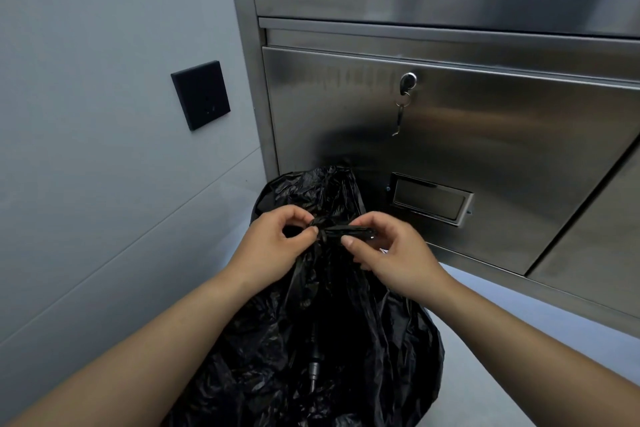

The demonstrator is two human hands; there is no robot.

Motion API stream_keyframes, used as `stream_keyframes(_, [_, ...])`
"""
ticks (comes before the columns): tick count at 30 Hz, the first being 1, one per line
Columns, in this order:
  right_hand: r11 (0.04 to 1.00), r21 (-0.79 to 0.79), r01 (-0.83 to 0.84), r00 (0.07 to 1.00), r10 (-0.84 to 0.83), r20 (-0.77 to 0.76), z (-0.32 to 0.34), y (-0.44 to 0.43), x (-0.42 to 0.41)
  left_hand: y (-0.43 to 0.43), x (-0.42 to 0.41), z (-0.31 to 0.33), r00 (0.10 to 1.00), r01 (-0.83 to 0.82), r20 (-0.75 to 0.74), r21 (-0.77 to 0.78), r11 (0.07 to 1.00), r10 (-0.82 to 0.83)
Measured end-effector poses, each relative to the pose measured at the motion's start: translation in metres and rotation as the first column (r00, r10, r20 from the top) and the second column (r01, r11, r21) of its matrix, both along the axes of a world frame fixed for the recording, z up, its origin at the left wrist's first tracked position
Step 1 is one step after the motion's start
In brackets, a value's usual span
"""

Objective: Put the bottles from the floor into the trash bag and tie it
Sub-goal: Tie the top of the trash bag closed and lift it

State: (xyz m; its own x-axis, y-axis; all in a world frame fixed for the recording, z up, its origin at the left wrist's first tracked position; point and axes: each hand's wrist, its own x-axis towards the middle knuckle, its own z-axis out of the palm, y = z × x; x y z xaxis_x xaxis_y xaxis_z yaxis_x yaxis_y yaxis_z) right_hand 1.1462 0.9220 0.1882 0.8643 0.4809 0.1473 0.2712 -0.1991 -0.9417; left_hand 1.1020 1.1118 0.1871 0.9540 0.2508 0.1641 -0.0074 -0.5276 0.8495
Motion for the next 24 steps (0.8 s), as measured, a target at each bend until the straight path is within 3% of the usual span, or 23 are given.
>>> stream_keyframes(8, [0.994, 0.047, 0.103, 0.987, -0.096, -0.13, 0.002, 0.011, -0.003, -0.006, -0.005, -0.002, 0.995, 0.084, 0.046, 0.008, 0.996, -0.084])
stream_keyframes(13, [0.992, 0.066, 0.106, 0.988, -0.098, -0.119, 0.002, 0.01, -0.003, -0.004, -0.008, -0.003, 0.987, 0.158, 0.005, 0.064, 0.985, -0.159])
stream_keyframes(19, [0.989, 0.087, 0.118, 0.989, -0.109, -0.103, 0.001, 0.004, 0.0, -0.001, -0.007, -0.003, 0.986, 0.165, -0.028, -0.034, 0.986, -0.166])
stream_keyframes(24, [0.988, 0.138, 0.07, 0.985, -0.046, -0.167, -0.002, 0.002, 0.003, 0.006, -0.008, 0.002, 0.987, 0.137, -0.05, -0.222, 0.965, -0.152])
